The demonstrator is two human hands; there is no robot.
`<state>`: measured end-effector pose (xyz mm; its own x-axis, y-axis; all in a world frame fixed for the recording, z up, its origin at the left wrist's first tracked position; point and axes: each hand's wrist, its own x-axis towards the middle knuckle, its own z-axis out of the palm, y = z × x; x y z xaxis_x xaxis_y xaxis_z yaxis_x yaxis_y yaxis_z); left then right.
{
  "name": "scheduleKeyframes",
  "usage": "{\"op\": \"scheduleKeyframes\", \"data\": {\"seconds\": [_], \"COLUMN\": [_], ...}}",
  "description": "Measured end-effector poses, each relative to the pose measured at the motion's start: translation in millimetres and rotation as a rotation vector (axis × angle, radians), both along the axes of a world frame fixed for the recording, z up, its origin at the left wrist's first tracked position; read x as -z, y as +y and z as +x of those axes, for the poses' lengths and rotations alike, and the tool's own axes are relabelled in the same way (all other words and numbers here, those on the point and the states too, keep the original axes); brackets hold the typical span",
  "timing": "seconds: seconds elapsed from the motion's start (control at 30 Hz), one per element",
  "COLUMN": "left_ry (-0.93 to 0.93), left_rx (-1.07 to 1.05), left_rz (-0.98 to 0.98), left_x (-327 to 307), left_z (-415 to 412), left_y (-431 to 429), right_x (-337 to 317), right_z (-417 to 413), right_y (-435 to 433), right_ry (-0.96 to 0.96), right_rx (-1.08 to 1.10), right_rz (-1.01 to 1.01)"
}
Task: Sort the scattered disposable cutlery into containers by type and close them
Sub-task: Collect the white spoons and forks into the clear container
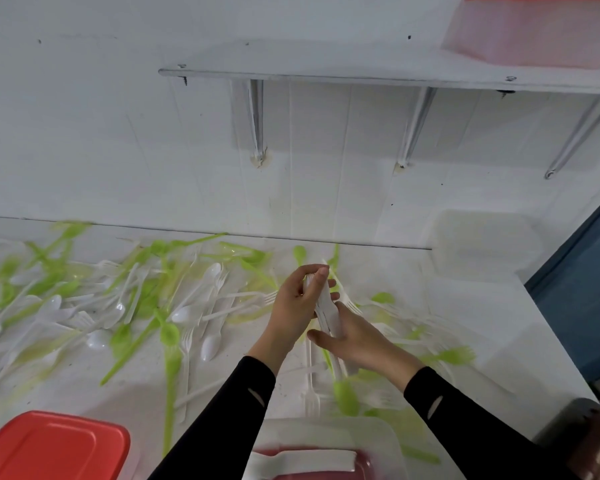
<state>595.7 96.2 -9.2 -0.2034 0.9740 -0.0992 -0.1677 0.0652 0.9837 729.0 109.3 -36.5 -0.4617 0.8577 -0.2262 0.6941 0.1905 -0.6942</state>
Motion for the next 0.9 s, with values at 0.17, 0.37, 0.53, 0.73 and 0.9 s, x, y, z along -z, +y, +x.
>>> {"op": "scheduleKeyframes", "data": {"seconds": [0.17,0.37,0.53,0.73,0.9], "left_ry": [-0.060,-0.067,0.018,0.133,0.156], "left_rx": [-0.266,-0.132,-0.215,-0.291,-0.195], "left_rz": [0.062,0.060,0.092,0.162,-0.006], "left_x": [0,-8,-24,-49,-37], "left_z": [-11,-17,-25,-38,-62], "left_y": [3,-3,-26,-73,-120], "right_x": [-3,-9,-33,-76,-104], "right_z": [-2,1,-3,-15,-1], "right_y": [-1,-3,-14,-41,-60], "right_ry": [0.118,0.204,0.195,0.066,0.183], "right_rx": [0.066,0.067,0.010,-0.100,-0.158], "right_rz": [0.182,0.277,0.279,0.441,0.273]}}
